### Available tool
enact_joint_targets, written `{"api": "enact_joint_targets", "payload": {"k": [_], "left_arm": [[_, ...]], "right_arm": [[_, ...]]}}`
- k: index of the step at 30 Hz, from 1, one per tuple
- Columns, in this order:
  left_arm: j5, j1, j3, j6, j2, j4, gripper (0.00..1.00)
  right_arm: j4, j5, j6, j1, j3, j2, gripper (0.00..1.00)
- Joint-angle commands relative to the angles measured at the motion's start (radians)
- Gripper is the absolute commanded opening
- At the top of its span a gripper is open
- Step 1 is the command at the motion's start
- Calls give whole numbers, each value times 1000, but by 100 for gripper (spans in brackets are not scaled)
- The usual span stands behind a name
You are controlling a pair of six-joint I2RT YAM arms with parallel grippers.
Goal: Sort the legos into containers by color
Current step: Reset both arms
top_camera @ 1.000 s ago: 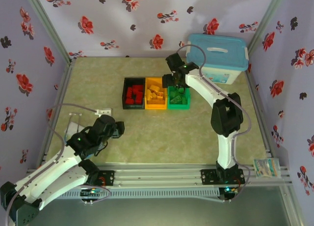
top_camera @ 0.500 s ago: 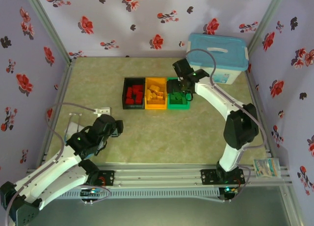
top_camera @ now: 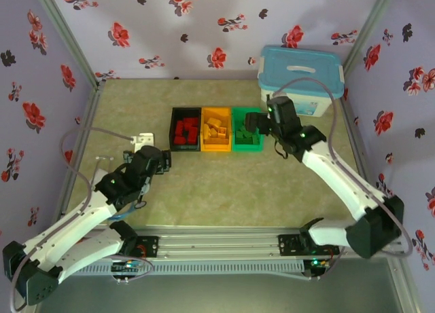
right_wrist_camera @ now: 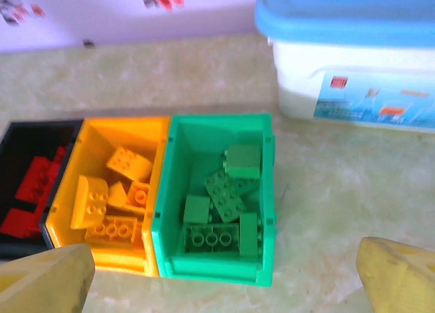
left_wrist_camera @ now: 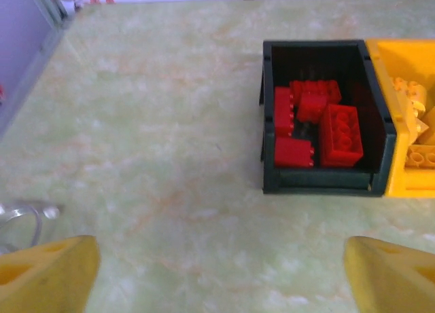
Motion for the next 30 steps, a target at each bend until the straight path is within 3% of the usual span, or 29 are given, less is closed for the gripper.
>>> {"api": "enact_joint_targets", "payload": {"k": [1,8,16,23,30], "left_arm": [[-121,9,11,139,18,118,100],[-269,11,-79,359,23,347,100],[-379,18,-194,485,-27,511,100],[-420,28,-266,471,-13,526,100],[-434,33,-332,412,42,541,100]], "right_arm": [[195,55,-55,0,-124,-119,99],[244,223,-106,0,-273,-302,99],[357,361,-179,0,-469,-479,99],[372,543,-179,-1,-647,-584,99],[380,595,-201,-2,-775,-648,99]]}}
